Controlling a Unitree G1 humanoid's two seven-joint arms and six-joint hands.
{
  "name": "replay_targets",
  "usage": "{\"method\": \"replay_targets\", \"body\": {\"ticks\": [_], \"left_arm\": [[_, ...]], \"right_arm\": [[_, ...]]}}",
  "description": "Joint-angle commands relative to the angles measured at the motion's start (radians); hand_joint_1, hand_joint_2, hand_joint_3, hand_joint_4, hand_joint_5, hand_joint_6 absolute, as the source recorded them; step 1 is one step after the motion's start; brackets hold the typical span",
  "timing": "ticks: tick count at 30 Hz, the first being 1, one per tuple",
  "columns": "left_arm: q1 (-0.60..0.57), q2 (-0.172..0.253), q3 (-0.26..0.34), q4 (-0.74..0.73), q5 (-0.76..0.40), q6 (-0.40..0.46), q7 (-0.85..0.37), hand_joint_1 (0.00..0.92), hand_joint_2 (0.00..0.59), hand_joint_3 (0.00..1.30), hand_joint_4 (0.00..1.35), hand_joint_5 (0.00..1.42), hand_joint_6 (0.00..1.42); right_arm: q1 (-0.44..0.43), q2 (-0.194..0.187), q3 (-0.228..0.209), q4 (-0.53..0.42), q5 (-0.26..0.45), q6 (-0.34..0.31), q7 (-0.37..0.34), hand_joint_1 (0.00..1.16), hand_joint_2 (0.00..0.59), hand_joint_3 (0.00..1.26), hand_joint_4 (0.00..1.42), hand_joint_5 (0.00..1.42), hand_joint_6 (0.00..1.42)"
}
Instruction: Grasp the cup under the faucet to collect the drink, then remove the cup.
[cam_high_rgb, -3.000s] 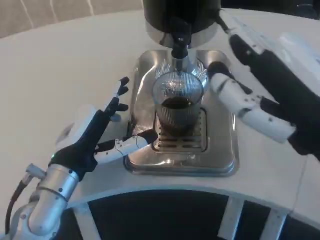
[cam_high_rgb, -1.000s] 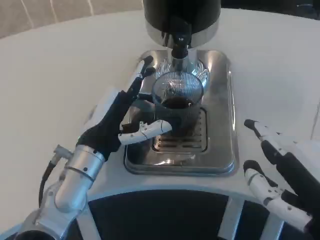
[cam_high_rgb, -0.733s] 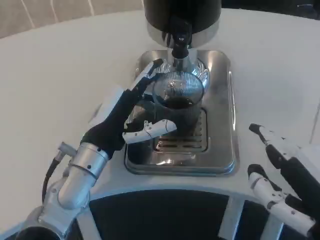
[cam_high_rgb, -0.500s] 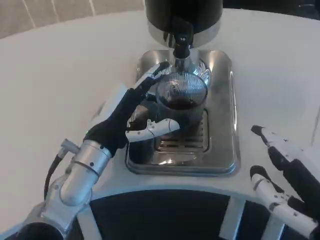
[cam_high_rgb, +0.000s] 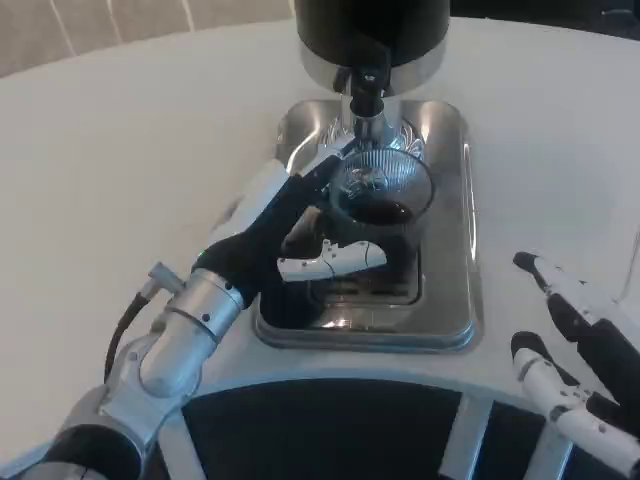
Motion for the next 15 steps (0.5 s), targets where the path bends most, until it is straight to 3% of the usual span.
{"method": "replay_targets", "body": {"ticks": [1, 4, 8, 15], "left_arm": [[-0.008, -0.015, -0.018, 0.018, 0.022, 0.020, 0.016, 0.388, 0.059, 0.13, 0.18, 0.44, 0.42], [-0.009, -0.018, -0.019, 0.018, 0.024, 0.023, 0.029, 0.387, 0.058, 0.13, 0.20, 0.47, 0.50], [-0.007, -0.024, -0.019, 0.017, 0.020, 0.027, 0.048, 0.379, 0.067, 0.17, 0.27, 0.58, 0.74], [-0.002, -0.034, -0.013, 0.017, 0.009, 0.040, 0.069, 0.395, 0.070, 0.34, 0.42, 0.74, 0.97]], "right_arm": [[0.000, 0.000, 0.002, -0.015, 0.003, 0.008, 0.011, 0.00, 0.579, 0.00, 0.00, 0.00, 0.00], [0.001, 0.000, 0.006, -0.015, 0.000, 0.013, 0.012, 0.00, 0.579, 0.01, 0.00, 0.00, 0.00], [0.002, -0.001, 0.015, -0.015, -0.009, 0.022, 0.015, 0.00, 0.579, 0.01, 0.00, 0.00, 0.00], [-0.005, -0.006, 0.033, -0.015, -0.028, 0.039, 0.017, 0.00, 0.576, 0.02, 0.00, 0.00, 0.00]]}}
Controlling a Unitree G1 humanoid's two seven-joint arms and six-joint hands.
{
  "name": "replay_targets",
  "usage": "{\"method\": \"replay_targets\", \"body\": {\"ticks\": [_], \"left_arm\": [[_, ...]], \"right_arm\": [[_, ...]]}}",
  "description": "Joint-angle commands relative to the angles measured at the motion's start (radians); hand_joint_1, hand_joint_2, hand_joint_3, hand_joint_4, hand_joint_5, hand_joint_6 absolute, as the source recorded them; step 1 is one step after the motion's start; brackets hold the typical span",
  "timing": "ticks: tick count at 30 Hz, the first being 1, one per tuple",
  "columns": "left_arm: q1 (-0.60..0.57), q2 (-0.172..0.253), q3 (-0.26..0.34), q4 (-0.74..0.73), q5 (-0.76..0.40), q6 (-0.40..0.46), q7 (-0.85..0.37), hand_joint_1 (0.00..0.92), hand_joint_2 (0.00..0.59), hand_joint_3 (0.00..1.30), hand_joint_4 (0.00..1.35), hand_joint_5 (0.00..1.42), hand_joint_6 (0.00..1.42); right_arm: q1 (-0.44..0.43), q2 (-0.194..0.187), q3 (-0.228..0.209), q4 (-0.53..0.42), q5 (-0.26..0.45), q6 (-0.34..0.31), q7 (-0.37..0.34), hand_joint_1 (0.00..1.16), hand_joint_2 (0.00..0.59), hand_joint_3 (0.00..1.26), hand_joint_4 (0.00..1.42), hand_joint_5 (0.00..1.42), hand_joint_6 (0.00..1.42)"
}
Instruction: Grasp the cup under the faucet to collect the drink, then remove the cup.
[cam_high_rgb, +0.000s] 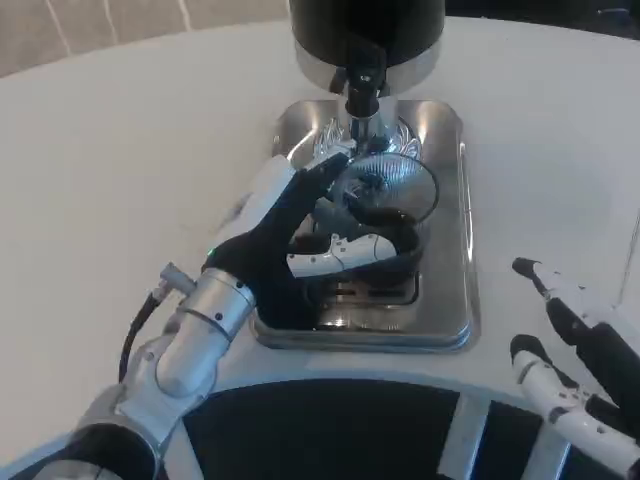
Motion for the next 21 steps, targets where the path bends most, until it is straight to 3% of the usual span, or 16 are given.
{"method": "replay_targets", "body": {"ticks": [1, 15, 21], "left_arm": [[0.007, -0.006, -0.002, 0.011, 0.006, 0.019, 0.011, 0.395, 0.070, 0.36, 0.43, 0.76, 0.99], [0.021, -0.002, -0.024, -0.008, 0.040, 0.024, 0.067, 0.459, 0.108, 0.54, 0.60, 0.87, 1.11], [0.033, 0.004, -0.032, -0.026, 0.073, 0.046, 0.136, 0.556, 0.137, 0.74, 0.80, 1.07, 1.29]], "right_arm": [[-0.005, -0.004, 0.015, -0.015, -0.012, 0.014, 0.007, 0.00, 0.575, 0.02, 0.00, 0.00, 0.00], [-0.005, -0.009, 0.018, -0.015, -0.028, 0.007, -0.002, 0.00, 0.585, 0.03, 0.00, 0.00, 0.00], [-0.003, -0.004, 0.013, -0.015, -0.026, -0.006, -0.006, 0.00, 0.586, 0.03, 0.00, 0.00, 0.00]]}}
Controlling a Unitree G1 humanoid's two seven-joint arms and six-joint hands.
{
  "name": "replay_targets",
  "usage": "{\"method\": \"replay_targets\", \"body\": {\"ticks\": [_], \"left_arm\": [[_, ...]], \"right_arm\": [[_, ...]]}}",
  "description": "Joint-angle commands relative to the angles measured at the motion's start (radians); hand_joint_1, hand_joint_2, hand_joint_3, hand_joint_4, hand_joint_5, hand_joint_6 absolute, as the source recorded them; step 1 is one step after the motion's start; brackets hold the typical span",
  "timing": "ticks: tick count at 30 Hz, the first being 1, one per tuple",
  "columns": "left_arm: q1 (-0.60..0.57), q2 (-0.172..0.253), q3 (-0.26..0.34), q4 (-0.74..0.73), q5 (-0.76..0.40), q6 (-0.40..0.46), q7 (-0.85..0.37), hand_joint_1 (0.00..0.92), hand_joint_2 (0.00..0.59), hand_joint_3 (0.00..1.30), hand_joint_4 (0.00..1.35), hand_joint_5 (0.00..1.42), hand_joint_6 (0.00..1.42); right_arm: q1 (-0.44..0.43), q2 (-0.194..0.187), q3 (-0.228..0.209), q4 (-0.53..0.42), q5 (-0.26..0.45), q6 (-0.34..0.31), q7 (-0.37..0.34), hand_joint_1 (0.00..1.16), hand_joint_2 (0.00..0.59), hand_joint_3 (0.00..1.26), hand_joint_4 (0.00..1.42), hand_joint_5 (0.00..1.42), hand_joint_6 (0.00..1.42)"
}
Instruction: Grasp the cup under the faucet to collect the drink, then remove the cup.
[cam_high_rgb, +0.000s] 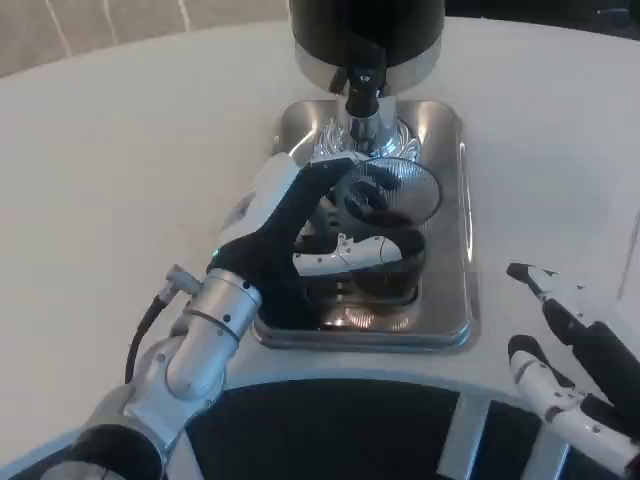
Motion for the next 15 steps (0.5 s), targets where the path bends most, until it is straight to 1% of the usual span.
{"method": "replay_targets", "body": {"ticks": [1, 2, 4, 5, 7, 11, 13, 15], "left_arm": [[0.034, 0.014, -0.010, -0.017, 0.036, 0.033, 0.062, 0.563, 0.140, 0.77, 0.84, 1.12, 1.33], [0.038, 0.015, -0.009, -0.024, 0.041, 0.036, 0.082, 0.579, 0.140, 0.82, 0.89, 1.16, 1.37], [0.043, 0.018, -0.007, -0.034, 0.051, 0.042, 0.109, 0.582, 0.138, 0.85, 0.93, 1.21, 1.40], [0.045, 0.020, -0.007, -0.038, 0.054, 0.044, 0.117, 0.590, 0.133, 0.88, 0.97, 1.24, 1.42], [0.048, 0.026, -0.007, -0.045, 0.056, 0.045, 0.127, 0.600, 0.115, 0.93, 1.01, 1.28, 1.42], [0.055, 0.033, -0.005, -0.053, 0.051, 0.040, 0.131, 0.615, 0.084, 0.95, 1.07, 1.32, 1.42], [0.066, 0.040, 0.000, -0.065, 0.044, 0.023, 0.130, 0.622, 0.075, 0.95, 1.09, 1.33, 1.42], [0.080, 0.048, 0.011, -0.081, 0.029, 0.002, 0.120, 0.628, 0.055, 0.94, 1.10, 1.37, 1.42]], "right_arm": [[0.003, 0.007, -0.007, -0.015, 0.003, -0.019, -0.007, 0.01, 0.586, 0.03, 0.00, 0.00, 0.00], [0.004, 0.009, -0.009, -0.015, 0.004, -0.021, -0.007, 0.01, 0.586, 0.03, 0.00, 0.00, 0.00], [0.004, 0.010, -0.016, -0.015, 0.009, -0.026, -0.007, 0.01, 0.586, 0.03, 0.00, 0.00, 0.00], [0.003, 0.011, -0.019, -0.015, 0.012, -0.029, -0.007, 0.01, 0.586, 0.03, 0.00, 0.00, 0.00], [0.001, 0.013, -0.024, -0.015, 0.016, -0.033, -0.007, 0.01, 0.583, 0.03, 0.00, 0.00, 0.00], [-0.001, 0.015, -0.026, -0.015, 0.020, -0.036, -0.007, 0.01, 0.579, 0.03, 0.00, 0.00, 0.00], [-0.002, 0.016, -0.029, -0.015, 0.025, -0.040, -0.009, 0.01, 0.578, 0.03, 0.00, 0.00, 0.00], [-0.002, 0.015, -0.033, -0.015, 0.030, -0.044, -0.012, 0.02, 0.577, 0.03, 0.00, 0.00, 0.00]]}}
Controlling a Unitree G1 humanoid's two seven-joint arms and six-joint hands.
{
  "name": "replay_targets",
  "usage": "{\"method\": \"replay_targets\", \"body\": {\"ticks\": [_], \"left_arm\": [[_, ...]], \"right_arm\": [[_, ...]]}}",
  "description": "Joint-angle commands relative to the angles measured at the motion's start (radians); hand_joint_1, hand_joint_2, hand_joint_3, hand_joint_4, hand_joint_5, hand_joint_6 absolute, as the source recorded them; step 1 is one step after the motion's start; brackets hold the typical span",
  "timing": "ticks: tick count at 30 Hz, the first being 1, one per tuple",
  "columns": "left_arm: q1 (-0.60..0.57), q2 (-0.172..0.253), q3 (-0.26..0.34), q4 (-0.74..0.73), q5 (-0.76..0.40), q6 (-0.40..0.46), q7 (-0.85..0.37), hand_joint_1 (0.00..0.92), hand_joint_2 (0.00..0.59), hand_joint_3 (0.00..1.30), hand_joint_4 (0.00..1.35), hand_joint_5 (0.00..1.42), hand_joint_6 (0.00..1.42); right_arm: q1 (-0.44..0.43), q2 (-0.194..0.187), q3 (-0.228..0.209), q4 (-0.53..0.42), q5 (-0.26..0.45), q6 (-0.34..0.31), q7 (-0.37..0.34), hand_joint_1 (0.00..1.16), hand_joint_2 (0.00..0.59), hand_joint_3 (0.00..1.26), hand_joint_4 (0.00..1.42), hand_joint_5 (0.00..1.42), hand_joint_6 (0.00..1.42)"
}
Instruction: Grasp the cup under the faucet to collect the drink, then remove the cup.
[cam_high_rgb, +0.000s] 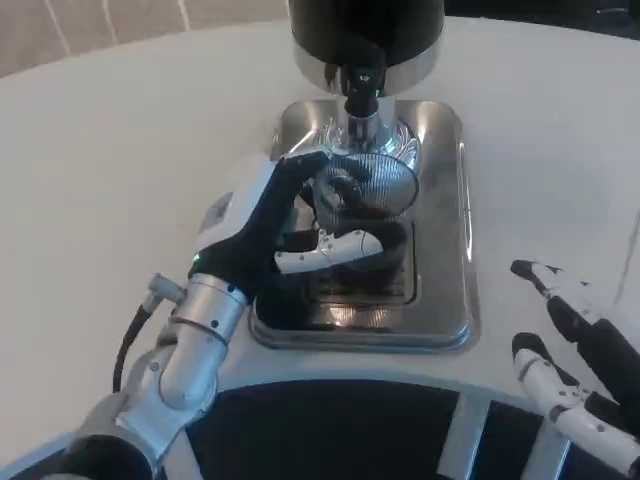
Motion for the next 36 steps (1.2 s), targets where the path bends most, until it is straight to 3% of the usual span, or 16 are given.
{"method": "replay_targets", "body": {"ticks": [1, 8, 18, 28, 36], "left_arm": [[0.044, 0.034, 0.016, -0.036, -0.016, -0.044, -0.009, 0.631, 0.051, 0.94, 1.10, 1.37, 1.42], [0.110, 0.091, 0.056, -0.102, -0.057, -0.105, -0.056, 0.649, 0.027, 0.94, 1.11, 1.38, 1.42], [0.222, 0.169, 0.134, -0.210, -0.126, -0.164, -0.142, 0.651, 0.008, 0.94, 1.10, 1.38, 1.42], [0.341, 0.217, 0.232, -0.336, -0.238, -0.178, -0.252, 0.657, 0.000, 0.93, 1.10, 1.36, 1.42], [0.404, 0.223, 0.280, -0.403, -0.270, -0.168, -0.299, 0.659, 0.000, 0.93, 1.10, 1.36, 1.42]], "right_arm": [[0.000, 0.003, -0.006, -0.015, 0.014, -0.020, -0.012, 0.02, 0.577, 0.03, 0.00, 0.00, 0.00], [-0.017, 0.001, -0.005, -0.015, 0.022, -0.013, -0.014, 0.01, 0.535, 0.02, 0.00, 0.00, 0.00], [-0.025, 0.004, 0.029, -0.015, 0.002, -0.006, -0.019, 0.01, 0.532, 0.02, 0.00, 0.00, 0.00], [-0.059, -0.037, 0.082, -0.015, -0.030, 0.022, 0.011, 0.00, 0.535, 0.02, 0.00, 0.00, 0.00], [-0.060, -0.069, 0.108, -0.015, -0.038, 0.031, 0.016, 0.00, 0.535, 0.02, 0.00, 0.00, 0.00]]}}
